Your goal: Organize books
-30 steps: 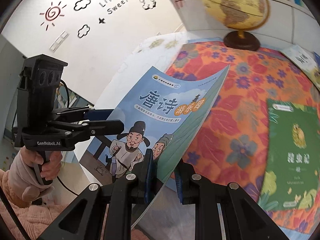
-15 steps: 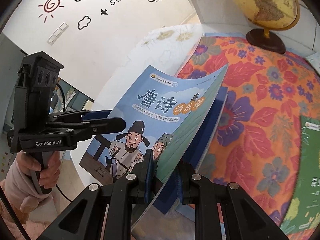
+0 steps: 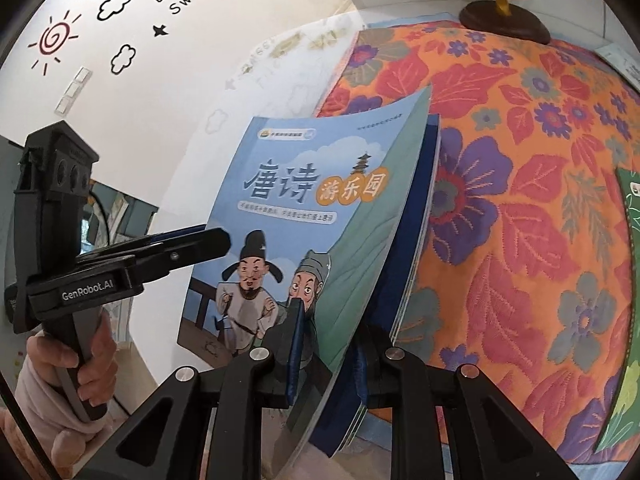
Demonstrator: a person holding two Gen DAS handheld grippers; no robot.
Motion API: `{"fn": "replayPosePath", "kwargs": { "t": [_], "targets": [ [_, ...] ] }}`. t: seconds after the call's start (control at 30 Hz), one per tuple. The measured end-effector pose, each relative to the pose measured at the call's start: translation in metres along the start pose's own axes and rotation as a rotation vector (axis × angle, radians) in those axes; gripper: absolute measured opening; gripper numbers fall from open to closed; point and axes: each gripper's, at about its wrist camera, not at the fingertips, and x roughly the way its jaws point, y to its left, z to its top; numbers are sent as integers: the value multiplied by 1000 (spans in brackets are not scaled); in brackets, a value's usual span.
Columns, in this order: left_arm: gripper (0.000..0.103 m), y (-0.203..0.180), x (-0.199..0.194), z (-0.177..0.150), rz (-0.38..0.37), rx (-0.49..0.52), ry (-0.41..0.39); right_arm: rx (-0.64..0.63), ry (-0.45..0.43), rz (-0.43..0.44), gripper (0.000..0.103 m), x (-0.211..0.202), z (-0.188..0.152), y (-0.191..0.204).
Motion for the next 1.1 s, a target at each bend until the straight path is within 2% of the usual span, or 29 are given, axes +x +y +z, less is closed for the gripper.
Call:
{"fn": "replayPosePath", "kwargs": {
  "t": [0.1,0.43,0.6,0.7,0.8,0.87,1.1],
  "targets": [
    [47,1,1,1,-8,-17,0,28,-4,15,23,-1,-1,-3],
    [49,2,-8,3,38,-48,-25,79,-8,22,26,-2,-4,-4],
    [49,1,-27,2,98,-73,-62,106,-13,46,28,-3,-6,-9],
    [50,-2,-35,-1,124,-91,-68,102,-8,3,33,-11,-10,-12],
    [50,-13,-41,-5,155,-77,-72,114,-91,-54,34,-38,-18,-22],
    [50,-26,-43,-8,170,-67,-75,122,-128,-55,37,-55,-23,-32],
    [53,-97,-23,-9,118,-21,-46,175,-168,-44,37,-105,-46,-100]
  ]
}}
